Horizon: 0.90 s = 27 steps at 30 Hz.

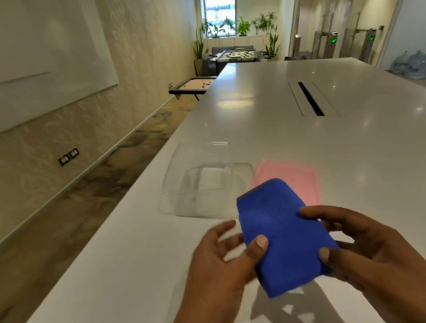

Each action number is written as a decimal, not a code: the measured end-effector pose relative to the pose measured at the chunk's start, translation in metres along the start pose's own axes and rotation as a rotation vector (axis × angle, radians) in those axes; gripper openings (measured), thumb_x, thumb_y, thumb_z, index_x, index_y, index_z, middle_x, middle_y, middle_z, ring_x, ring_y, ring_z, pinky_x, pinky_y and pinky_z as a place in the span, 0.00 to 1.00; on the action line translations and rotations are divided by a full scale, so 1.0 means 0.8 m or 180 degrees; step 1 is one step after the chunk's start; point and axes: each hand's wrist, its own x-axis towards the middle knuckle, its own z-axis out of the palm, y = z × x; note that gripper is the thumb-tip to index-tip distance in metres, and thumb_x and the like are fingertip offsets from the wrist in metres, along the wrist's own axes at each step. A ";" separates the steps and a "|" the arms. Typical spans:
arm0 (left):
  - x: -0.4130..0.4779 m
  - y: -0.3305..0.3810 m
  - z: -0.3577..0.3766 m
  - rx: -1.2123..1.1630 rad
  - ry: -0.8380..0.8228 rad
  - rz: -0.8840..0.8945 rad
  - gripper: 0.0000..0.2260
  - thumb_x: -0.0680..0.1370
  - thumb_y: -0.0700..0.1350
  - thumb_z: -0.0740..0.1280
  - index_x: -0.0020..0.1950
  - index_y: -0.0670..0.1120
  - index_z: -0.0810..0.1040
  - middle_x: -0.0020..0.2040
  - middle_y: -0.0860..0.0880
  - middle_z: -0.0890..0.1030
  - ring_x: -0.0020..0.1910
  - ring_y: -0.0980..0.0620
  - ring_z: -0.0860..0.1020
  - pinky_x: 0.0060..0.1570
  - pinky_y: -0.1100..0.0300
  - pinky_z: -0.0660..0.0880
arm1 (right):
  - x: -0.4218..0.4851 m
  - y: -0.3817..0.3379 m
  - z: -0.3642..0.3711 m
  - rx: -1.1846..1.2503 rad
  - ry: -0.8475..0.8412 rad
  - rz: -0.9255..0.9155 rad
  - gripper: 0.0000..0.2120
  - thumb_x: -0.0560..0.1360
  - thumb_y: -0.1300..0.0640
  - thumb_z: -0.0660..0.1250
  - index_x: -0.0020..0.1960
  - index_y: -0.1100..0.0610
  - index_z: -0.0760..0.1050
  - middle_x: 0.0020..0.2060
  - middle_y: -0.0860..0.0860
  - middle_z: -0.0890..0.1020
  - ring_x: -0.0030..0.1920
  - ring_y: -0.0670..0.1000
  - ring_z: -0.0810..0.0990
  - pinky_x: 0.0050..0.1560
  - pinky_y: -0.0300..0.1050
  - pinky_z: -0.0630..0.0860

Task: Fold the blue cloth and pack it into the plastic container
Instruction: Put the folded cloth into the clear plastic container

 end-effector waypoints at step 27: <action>0.265 0.135 -0.065 0.3862 0.0375 0.0475 0.26 0.73 0.40 0.72 0.69 0.46 0.69 0.64 0.44 0.76 0.58 0.43 0.76 0.54 0.55 0.75 | 0.280 -0.012 0.100 -0.1227 -0.0022 0.0909 0.10 0.70 0.57 0.72 0.47 0.63 0.81 0.47 0.63 0.84 0.46 0.60 0.84 0.48 0.54 0.83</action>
